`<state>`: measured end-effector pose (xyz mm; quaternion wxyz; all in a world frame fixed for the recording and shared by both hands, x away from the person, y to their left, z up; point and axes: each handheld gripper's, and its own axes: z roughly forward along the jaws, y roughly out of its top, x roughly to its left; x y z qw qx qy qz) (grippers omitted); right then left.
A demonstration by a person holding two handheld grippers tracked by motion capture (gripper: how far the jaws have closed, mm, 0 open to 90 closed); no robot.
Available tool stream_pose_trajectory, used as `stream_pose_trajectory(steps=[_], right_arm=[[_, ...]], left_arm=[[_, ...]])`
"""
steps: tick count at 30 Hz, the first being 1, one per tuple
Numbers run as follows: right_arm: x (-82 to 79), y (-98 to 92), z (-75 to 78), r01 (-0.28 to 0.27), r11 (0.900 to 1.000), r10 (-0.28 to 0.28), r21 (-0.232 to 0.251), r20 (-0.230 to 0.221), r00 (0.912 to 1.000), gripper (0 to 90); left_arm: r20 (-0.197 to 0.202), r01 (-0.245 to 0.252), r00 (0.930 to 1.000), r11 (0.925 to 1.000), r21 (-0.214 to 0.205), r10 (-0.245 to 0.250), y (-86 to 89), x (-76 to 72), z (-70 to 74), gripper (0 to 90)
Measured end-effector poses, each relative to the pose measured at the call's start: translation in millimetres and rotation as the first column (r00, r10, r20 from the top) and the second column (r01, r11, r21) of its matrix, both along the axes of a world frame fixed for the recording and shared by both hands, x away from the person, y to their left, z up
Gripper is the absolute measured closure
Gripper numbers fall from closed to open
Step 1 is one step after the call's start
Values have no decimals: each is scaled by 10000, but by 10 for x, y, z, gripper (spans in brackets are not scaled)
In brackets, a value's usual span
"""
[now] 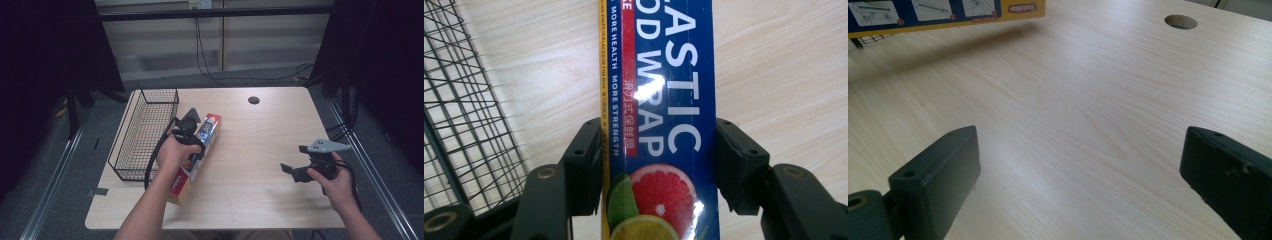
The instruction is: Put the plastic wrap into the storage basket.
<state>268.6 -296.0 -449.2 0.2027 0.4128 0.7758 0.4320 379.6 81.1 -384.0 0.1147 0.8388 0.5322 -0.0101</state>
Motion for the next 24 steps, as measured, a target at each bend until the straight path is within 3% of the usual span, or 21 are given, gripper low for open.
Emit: stream_pose_trajectory(steps=[3, 24], right_arm=[[-3, 7, -2, -48, 10000, 48, -8, 3, 10000, 26], [1, 1, 1, -44, 10000, 44, 35, 20, 10000, 26]], left_arm=[[-53, -50, 10000, 9998, -178, 49, 37, 9, 56, 442], [19, -213, 9998, 9994, -274, 213, 177, 31, 358, 442]])
